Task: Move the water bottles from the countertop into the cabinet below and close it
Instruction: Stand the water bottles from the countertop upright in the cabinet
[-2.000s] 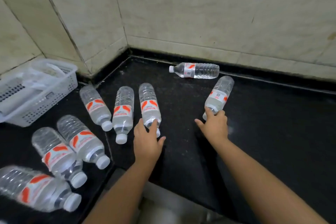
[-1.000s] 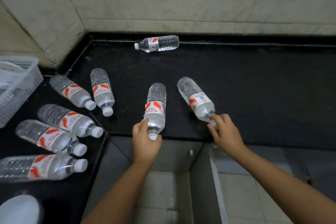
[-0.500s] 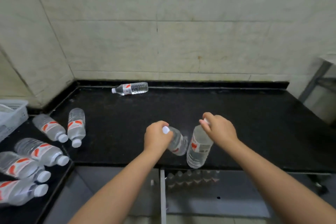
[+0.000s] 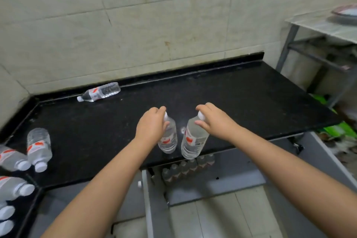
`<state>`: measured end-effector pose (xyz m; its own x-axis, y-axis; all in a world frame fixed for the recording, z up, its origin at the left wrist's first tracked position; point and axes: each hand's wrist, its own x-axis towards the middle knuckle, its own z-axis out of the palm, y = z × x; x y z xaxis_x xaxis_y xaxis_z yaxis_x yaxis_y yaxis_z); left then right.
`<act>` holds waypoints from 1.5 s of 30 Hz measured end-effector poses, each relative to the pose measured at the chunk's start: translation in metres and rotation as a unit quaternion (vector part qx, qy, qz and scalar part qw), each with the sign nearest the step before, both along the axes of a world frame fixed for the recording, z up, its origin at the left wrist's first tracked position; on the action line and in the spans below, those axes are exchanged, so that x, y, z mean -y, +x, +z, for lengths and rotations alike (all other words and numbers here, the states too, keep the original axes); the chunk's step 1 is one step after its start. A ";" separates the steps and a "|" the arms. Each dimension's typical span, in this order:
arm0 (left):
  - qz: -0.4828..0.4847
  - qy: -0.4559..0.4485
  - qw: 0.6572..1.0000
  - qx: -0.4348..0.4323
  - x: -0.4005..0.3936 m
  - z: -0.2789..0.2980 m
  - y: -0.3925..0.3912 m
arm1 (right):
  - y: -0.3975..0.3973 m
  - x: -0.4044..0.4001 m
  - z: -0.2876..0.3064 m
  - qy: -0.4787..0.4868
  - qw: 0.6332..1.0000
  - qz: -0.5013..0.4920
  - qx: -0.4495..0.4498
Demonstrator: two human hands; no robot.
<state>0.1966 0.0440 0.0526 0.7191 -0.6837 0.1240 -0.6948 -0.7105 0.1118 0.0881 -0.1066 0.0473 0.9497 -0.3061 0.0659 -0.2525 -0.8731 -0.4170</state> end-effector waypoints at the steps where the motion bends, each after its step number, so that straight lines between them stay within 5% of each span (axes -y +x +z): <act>1: -0.014 -0.016 1.000 0.006 -0.003 -0.002 -0.003 | -0.009 0.001 -0.003 0.006 1.000 0.005 0.012; 9: -0.133 -0.109 0.984 0.035 -0.012 -0.022 -0.052 | -0.079 0.006 -0.033 -0.012 0.998 0.030 0.063; 15: -0.051 -0.066 0.991 -0.101 0.021 -0.063 -0.103 | -0.117 0.050 -0.070 0.040 0.999 0.009 -0.003; 26: 0.064 0.032 0.959 -0.273 0.094 -0.287 -0.146 | -0.132 0.136 -0.277 0.048 0.980 0.062 -0.184; 37: 0.148 -0.010 0.958 -0.244 0.142 -0.533 -0.106 | -0.098 0.187 -0.543 0.057 0.987 0.042 -0.142; 45: 0.169 -0.067 0.958 -0.220 0.167 -0.614 -0.089 | -0.071 0.208 -0.610 0.012 0.985 0.086 -0.148</act>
